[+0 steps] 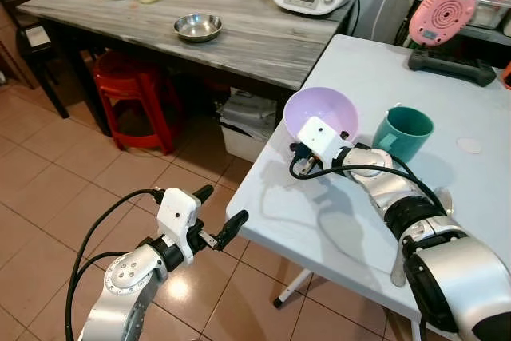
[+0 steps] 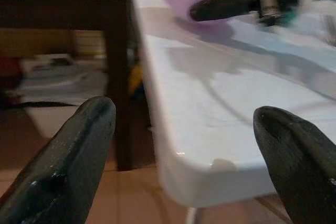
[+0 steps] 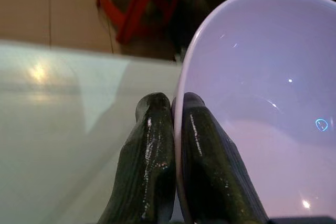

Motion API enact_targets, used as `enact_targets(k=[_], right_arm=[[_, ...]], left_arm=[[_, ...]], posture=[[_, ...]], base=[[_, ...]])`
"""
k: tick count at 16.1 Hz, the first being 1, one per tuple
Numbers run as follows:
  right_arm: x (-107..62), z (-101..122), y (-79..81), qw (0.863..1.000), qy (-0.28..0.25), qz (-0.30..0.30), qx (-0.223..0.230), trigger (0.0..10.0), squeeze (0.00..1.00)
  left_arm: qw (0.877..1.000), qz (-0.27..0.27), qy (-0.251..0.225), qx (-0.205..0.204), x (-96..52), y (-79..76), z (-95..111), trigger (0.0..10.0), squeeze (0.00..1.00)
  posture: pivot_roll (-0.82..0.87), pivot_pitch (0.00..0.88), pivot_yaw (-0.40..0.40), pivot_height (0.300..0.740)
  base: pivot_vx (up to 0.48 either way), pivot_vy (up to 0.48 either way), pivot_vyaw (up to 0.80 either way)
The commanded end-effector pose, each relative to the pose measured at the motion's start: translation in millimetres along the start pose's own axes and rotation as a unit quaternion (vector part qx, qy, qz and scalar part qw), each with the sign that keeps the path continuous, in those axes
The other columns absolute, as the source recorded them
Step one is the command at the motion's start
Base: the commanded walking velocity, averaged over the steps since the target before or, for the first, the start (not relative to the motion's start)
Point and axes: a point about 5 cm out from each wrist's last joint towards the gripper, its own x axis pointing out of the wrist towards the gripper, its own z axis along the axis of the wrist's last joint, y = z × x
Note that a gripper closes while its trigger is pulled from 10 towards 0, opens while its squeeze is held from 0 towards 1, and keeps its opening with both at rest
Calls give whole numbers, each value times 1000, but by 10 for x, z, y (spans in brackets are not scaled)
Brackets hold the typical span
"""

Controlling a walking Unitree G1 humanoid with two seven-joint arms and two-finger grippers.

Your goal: Setting the table

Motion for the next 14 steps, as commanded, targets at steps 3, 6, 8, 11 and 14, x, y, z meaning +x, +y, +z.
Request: enact_targets(k=[3,6,8,11,14], right_arm=[[5,260,-3,996,-92,-12,10,0,0],[-79,338,55,987,-144,-49,57,0,0],[-214,384,80,976,-166,-106,93,0,0],[-369,440,175,955,-191,-170,150,0,0],[-449,415,310,945,-195,-197,171,0,0]], left_arm=[[996,88,-12,3,50,214,32,10000,0],[989,147,-23,9,96,378,90,10000,0],[982,185,-29,8,143,493,120,10000,0],[979,200,-40,5,183,574,182,10000,0],[978,202,-43,5,214,585,197,10000,0]], posture=[[87,0,9,740],[78,0,8,740],[70,0,8,740],[64,0,14,740],[65,0,13,740]], base=[[0,0,0],[0,0,0],[0,0,0],[0,0,0],[0,0,0]])
